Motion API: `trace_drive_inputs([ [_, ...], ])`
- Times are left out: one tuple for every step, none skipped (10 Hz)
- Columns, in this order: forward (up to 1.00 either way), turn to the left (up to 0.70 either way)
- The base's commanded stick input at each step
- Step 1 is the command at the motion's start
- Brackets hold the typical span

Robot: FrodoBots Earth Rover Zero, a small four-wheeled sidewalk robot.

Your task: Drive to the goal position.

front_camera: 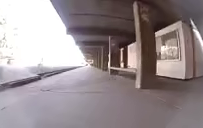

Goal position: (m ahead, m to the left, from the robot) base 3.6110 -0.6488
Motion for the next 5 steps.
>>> trace_drive_inputs([
  [0.50,0.00],
  [0.50,0.00],
  [0.50,0.00],
  [0.50,0.00],
  [0.50,0.00],
])
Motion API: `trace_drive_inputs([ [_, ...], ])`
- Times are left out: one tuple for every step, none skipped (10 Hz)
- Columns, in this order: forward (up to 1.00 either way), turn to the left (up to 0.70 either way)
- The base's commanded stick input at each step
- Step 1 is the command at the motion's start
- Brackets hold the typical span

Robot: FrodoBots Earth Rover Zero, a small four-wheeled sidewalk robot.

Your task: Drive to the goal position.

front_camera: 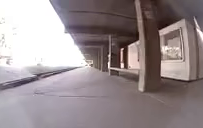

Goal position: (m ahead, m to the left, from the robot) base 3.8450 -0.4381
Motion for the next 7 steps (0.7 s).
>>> trace_drive_inputs([
  [0.50,0.00],
  [0.50,0.00],
  [0.50,0.00],
  [0.50,0.00],
  [0.50,0.00],
  [0.50,0.00],
  [0.50,0.00],
])
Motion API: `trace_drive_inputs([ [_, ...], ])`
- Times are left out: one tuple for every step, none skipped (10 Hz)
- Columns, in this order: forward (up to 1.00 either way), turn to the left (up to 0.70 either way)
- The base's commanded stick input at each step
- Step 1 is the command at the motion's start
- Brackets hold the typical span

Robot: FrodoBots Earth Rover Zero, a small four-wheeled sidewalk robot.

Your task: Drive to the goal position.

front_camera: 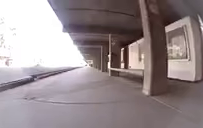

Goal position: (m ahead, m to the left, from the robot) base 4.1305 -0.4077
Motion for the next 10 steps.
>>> trace_drive_inputs([
  [0.50,0.03],
  [0.50,0.20],
  [0.50,0.46],
  [0.50,0.46],
  [0.50,0.00],
  [0.50,0.00],
  [0.50,0.00],
  [0.50,0.00],
  [0.50,0.00],
  [0.50,0.00],
])
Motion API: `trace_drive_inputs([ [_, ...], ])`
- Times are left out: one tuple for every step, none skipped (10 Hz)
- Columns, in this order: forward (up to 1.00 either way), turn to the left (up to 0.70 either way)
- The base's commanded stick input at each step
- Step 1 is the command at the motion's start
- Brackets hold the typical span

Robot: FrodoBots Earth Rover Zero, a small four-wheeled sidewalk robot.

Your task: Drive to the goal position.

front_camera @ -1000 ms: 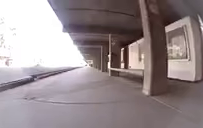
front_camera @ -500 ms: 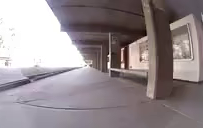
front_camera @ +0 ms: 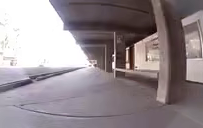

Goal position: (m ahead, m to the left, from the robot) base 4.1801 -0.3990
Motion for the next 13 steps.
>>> trace_drive_inputs([
  [0.50,0.00],
  [0.50,0.00],
  [0.50,0.00],
  [0.50,0.00],
  [0.50,0.00],
  [0.50,0.00],
  [0.50,0.00],
  [0.50,0.00],
  [0.50,0.00],
  [0.50,0.00],
  [0.50,0.00],
  [0.50,0.00],
  [0.50,0.00],
])
